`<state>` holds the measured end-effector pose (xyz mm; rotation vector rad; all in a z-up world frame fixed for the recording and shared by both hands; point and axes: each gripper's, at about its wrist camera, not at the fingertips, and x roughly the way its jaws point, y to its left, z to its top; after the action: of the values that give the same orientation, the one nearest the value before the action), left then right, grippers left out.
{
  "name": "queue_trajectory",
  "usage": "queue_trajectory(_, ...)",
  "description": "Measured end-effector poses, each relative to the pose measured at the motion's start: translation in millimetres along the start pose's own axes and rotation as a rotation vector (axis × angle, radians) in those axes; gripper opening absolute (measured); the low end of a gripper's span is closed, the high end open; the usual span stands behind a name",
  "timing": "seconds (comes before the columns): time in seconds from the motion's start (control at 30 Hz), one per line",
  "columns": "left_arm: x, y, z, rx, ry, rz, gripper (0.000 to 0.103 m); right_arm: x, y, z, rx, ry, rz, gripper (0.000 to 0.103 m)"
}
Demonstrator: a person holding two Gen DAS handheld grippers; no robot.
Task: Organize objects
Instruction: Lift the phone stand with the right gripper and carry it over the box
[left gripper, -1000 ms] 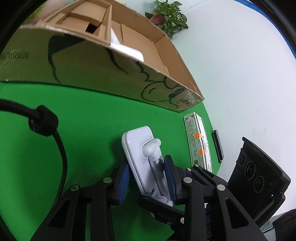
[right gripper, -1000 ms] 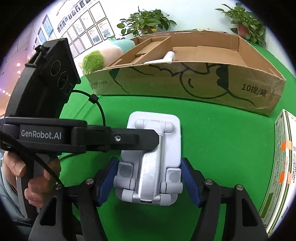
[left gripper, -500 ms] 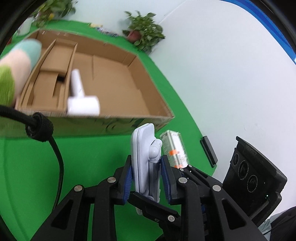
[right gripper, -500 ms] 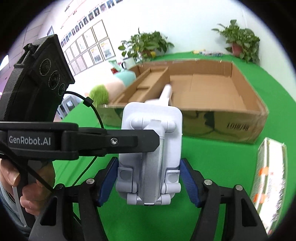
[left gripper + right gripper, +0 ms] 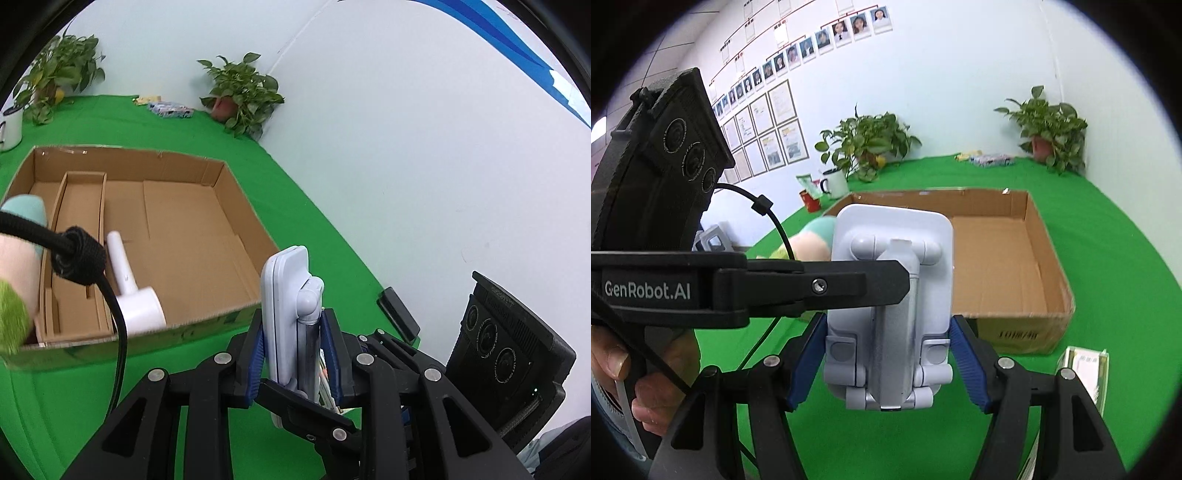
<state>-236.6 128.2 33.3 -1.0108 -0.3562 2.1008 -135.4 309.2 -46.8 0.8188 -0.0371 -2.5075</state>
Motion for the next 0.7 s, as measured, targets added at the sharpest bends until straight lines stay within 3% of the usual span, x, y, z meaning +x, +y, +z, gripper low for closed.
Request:
queue_trajectory(0.47,-2,13,63,0.016,-0.009,-0.001,0.026,33,-17,45,0.004,-0.031,-0.009,0.065)
queue_trajectory(0.7,18,31,88,-0.008,0.017,0.012,0.026,50,-28,57,0.020,-0.009,0.002,0.065)
